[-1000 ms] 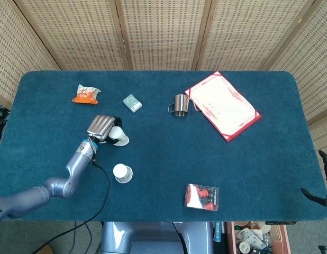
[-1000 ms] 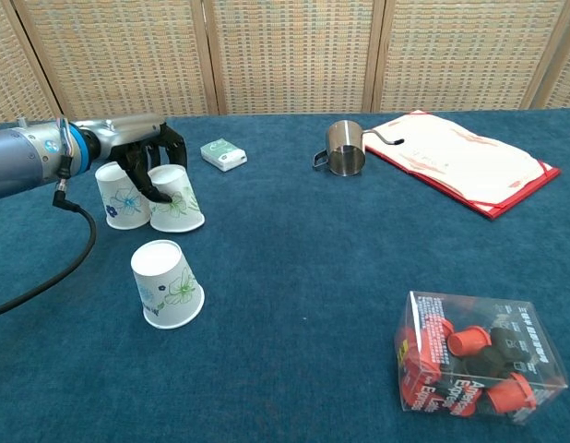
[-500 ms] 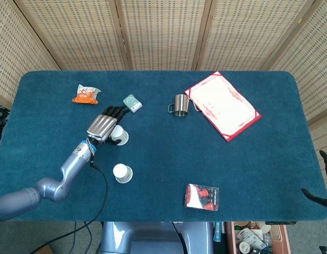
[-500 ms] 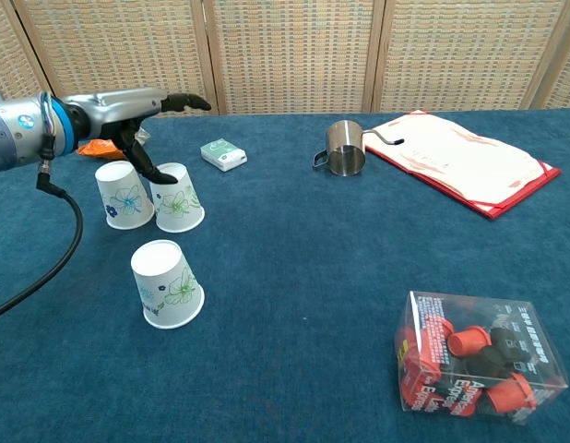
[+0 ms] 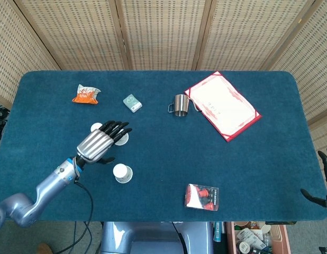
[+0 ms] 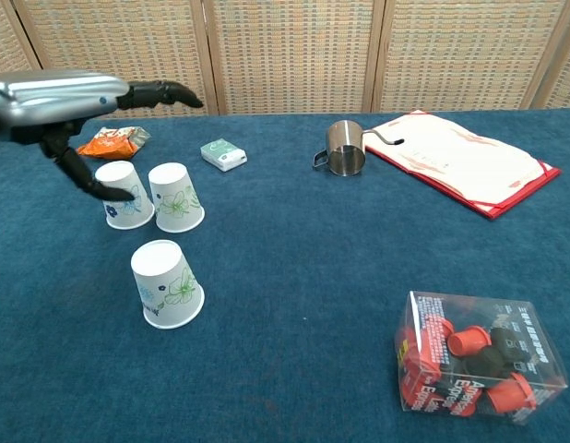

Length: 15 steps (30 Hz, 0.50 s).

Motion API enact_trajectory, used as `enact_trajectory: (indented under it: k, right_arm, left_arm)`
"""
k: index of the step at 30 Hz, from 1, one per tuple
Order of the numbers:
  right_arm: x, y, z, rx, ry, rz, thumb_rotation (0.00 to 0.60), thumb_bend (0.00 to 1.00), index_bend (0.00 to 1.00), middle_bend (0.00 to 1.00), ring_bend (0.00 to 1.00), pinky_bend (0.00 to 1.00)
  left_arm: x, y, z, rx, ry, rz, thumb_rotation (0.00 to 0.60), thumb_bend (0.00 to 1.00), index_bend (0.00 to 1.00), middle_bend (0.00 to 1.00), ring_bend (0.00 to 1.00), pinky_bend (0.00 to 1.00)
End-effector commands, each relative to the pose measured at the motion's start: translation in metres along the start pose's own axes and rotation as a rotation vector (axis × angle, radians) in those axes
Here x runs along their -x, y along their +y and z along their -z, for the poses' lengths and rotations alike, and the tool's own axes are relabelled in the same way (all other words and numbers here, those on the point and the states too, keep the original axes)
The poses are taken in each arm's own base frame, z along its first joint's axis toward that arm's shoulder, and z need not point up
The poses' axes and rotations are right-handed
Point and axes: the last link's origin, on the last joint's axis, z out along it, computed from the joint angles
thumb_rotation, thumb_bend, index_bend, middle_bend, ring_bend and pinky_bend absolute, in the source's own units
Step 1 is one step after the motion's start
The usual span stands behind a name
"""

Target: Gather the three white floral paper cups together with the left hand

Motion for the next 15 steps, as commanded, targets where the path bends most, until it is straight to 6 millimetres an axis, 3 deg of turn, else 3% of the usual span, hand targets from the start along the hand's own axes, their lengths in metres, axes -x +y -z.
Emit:
enact_trajectory:
  k: [1, 8, 15]
  right_arm:
    - [0.0, -0.001, 0.0, -0.002, 0.001, 0.0, 0.6, 0.0, 0.0, 0.0, 0.0, 0.0]
    - [0.001, -0.001, -0.001, 0.0, -0.005, 0.003, 0.6, 0.0, 0.0, 0.0, 0.0, 0.0]
    - [0.0, 0.001, -0.001, 0.006, -0.001, 0.0, 0.6, 0.0, 0.0, 0.0, 0.0, 0.0]
  left_arm:
    - [0.009, 0.004, 0.014, 0.026, -0.032, -0.004, 0.6, 0.25, 0.06, 0.12, 0.16, 0.16]
    - [0.037, 0.02, 0.017, 0.107, -0.102, -0.031, 0.6, 0.25, 0.15, 0.18, 0.2, 0.2]
    - [0.048, 0.031, 0.012, 0.133, -0.121, -0.036, 0.6, 0.25, 0.19, 0.2, 0.24, 0.22]
